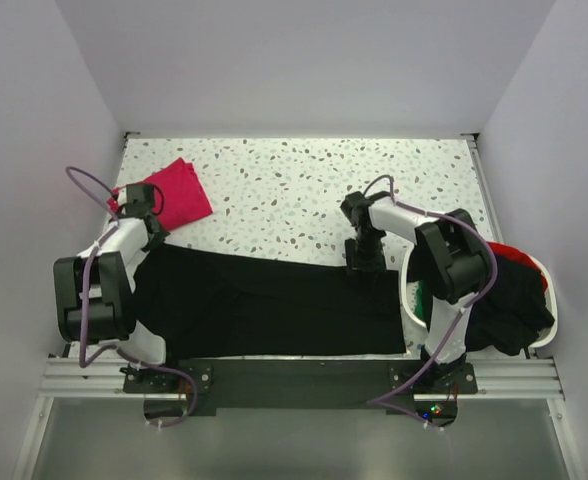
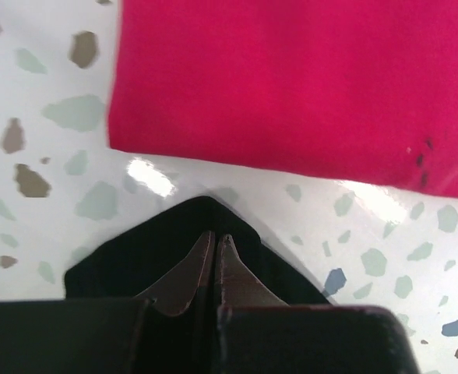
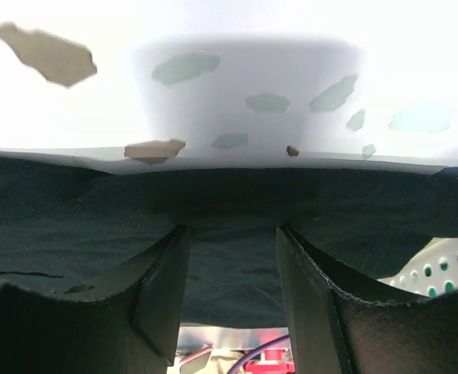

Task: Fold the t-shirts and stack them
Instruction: Fold the tshirt

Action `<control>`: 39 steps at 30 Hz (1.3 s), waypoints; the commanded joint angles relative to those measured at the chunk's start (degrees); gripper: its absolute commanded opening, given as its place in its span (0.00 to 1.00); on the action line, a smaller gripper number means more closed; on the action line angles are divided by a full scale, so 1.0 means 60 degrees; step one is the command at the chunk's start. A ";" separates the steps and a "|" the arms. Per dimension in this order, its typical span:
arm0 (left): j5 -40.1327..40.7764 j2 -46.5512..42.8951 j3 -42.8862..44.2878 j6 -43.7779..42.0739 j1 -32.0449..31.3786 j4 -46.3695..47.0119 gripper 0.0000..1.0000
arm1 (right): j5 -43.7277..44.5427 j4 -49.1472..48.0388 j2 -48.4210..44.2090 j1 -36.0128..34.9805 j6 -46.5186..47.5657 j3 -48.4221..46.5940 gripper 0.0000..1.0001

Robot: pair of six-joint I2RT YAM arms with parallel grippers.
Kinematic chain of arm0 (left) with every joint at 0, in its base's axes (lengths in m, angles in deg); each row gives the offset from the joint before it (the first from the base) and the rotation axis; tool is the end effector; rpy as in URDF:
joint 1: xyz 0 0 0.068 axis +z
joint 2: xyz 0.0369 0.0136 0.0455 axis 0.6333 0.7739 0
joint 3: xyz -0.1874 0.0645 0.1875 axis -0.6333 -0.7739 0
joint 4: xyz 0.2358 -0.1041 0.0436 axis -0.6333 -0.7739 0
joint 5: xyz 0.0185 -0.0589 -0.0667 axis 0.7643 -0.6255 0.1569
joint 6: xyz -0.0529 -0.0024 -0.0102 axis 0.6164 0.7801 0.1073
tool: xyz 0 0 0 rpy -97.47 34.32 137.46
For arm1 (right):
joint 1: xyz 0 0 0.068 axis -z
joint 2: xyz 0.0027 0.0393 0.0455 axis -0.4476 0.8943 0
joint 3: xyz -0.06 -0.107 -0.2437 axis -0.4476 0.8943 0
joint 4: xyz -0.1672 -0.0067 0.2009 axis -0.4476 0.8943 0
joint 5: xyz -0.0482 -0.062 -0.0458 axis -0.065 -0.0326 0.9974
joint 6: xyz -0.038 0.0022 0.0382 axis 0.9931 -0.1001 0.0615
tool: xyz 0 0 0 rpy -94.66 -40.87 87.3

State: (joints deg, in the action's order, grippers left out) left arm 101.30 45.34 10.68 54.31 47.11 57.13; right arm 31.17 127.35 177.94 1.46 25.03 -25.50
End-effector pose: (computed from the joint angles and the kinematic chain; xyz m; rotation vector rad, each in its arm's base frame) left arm 0.3038 0.0526 0.1801 -0.9026 2.3736 0.2543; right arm 0.2986 0.1409 0.1441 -0.0308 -3.0445 0.0384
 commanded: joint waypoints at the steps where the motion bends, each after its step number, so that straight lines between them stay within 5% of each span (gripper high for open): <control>1: 0.0344 -0.0815 -0.0174 -0.0353 0.0658 0.0204 0.00 | 0.1209 -0.0780 0.0644 0.0261 0.0198 -0.0404 0.52; 7: -0.0579 -0.1225 -0.0760 -0.0807 0.1641 0.0525 0.00 | 0.1516 -0.0502 0.1201 0.0437 0.0447 -0.1487 0.52; 16: -0.1253 -0.1006 -0.0572 -0.1101 0.1686 0.0658 0.02 | 0.1898 -0.0091 0.2226 0.1052 0.0857 -0.3171 0.53; 18: -0.1458 -0.0948 -0.0484 -0.1130 0.1700 0.0643 0.09 | 0.2029 0.0011 0.2504 0.1199 0.1018 -0.3625 0.53; 22: -0.2219 -0.1137 -0.0366 -0.1203 0.1671 0.0600 0.46 | 0.2482 0.0274 0.3045 0.1374 0.1355 -0.4505 0.53; 25: -0.2308 -0.1561 -0.0381 -0.1218 0.1657 0.0395 0.65 | 0.2849 0.0597 0.3470 0.1565 0.1502 -0.5192 0.53; 33: -0.2220 -0.3319 -0.0615 -0.1262 0.1160 -0.0411 0.76 | 0.3436 0.1007 0.4014 0.2136 0.1780 -0.6439 0.54; 39: -0.2483 -0.4096 -0.1127 0.0010 -0.1033 -0.0704 0.76 | 0.3597 0.1256 0.4511 0.2576 0.2116 -0.7596 0.55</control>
State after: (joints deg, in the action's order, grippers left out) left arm 88.36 22.63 5.63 50.09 46.56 55.01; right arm 47.83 136.51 202.07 15.06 35.46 -68.08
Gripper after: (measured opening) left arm 0.761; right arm 0.550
